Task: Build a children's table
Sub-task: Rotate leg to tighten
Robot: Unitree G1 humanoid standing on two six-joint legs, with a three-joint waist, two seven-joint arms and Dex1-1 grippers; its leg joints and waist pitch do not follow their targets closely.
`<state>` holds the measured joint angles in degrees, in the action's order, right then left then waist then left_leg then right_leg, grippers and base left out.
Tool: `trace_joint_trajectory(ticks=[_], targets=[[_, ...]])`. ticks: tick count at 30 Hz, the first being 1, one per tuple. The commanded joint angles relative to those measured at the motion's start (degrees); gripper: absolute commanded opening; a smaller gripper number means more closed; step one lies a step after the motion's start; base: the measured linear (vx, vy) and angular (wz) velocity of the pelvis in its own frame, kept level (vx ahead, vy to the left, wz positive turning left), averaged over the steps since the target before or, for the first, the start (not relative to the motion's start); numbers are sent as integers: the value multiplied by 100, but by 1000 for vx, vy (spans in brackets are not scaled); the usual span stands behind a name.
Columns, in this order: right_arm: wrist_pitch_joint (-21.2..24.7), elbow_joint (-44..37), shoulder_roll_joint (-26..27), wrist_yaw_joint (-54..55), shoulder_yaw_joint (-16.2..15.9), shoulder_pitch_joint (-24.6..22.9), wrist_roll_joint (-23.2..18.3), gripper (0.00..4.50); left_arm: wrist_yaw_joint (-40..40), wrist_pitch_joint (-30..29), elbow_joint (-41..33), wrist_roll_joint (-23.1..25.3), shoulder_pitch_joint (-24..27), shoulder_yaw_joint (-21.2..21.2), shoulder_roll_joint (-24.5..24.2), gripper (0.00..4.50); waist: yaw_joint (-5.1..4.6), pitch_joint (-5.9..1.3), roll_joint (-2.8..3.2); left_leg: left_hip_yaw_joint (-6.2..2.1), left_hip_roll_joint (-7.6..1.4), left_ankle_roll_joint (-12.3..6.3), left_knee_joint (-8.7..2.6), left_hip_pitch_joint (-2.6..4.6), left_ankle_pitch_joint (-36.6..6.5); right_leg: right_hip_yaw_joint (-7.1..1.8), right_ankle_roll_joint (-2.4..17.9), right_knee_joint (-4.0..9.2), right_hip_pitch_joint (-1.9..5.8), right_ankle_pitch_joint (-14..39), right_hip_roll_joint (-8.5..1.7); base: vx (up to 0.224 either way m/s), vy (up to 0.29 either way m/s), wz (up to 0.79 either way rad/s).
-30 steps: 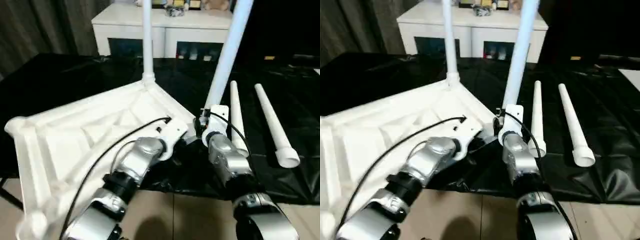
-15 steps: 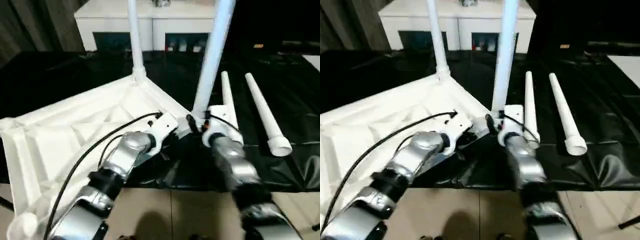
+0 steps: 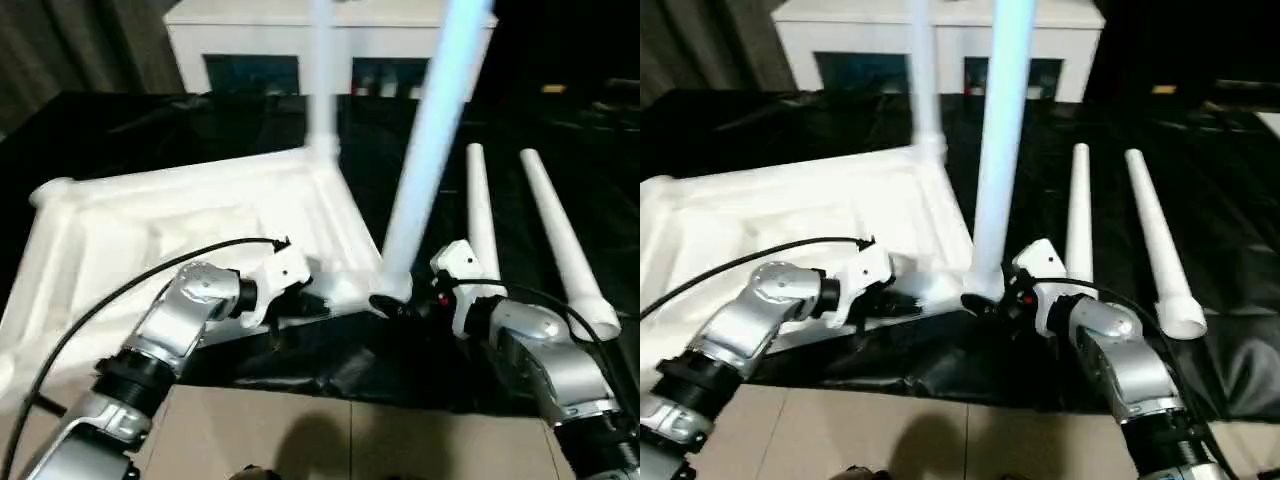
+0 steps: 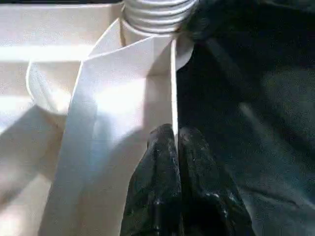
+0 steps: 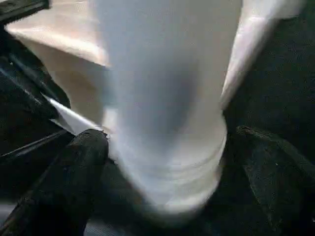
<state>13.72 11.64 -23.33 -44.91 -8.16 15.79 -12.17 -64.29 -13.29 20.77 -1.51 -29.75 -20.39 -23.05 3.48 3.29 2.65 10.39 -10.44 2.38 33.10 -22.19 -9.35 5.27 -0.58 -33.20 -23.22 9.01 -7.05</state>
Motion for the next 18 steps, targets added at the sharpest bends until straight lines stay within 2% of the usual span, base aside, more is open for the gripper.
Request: trace_joint_trajectory(ticks=[1, 4, 6, 8, 9, 11, 14, 15, 18], targets=[[93, -152, -76, -123, -89, 0, -32, 437, -133, -8, -56, 76, 0, -158, -72, 0, -7, -470, -64, -32, -231, -646, -312, 84, -740, -249, 1642, 185, 290, 153, -149, 0, 0, 0], [110, -172, -126, -188, -176, -4, 5, 437, -60, 81, 52, 126, -26, -101, -70, 0, -8, -464, -77, -25, -235, -595, -314, 99, -910, -248, 1626, 197, 303, 311, -148, 0, 0, 0], [139, -163, -129, -222, -189, 6, 18, 420, -48, 75, 61, 152, -37, -92, -110, 0, -16, -441, -76, -22, -237, -488, -332, 105, -1185, -256, 1547, 234, 295, 678, -151, 0, 0, 0], [156, -173, -131, -244, -186, 2, 36, 410, -62, 48, 34, 138, -32, -95, -127, 0, -23, -415, -79, -26, -244, -298, -367, 125, -1554, -266, 1398, 290, 279, 1238, -158, 0, 0, 0], [174, -187, -134, -269, -181, -6, 46, 399, -74, 28, 9, 130, -27, -94, -136, 0, -23, -415, -79, -26, -244, -298, -367, 125, -1554, -266, 1398, 290, 279, 1238, -158, 0, 0, 0], [187, -194, -128, -282, -172, -13, 43, 378, -89, 7, -14, 120, -20, -90, -144, 0, -33, -403, -89, -31, -241, -146, -383, 134, -1769, -284, 1260, 320, 259, 1553, -156, 0, 0, 0], [188, -188, -107, -274, -163, -26, 9, 359, -99, 16, -10, 118, -12, -91, -145, 0, -34, -413, -95, -22, -236, -138, -373, 136, -1723, -301, 1226, 320, 248, 1541, -151, 0, 0, 0], [183, -184, -104, -273, -168, -28, 14, 338, -95, 25, -3, 124, -12, -96, -146, 0, -36, -413, -100, -23, -234, -149, -373, 127, -1690, -311, 1220, 310, 250, 1529, -145, 0, 0, 0], [177, -190, -80, -273, -182, -50, 34, 329, -90, 30, 0, 119, -14, -102, -143, 0, -36, -420, -102, -19, -228, -179, -364, 117, -1596, -338, 1230, 295, 247, 1457, -125, 0, 0, 0]])
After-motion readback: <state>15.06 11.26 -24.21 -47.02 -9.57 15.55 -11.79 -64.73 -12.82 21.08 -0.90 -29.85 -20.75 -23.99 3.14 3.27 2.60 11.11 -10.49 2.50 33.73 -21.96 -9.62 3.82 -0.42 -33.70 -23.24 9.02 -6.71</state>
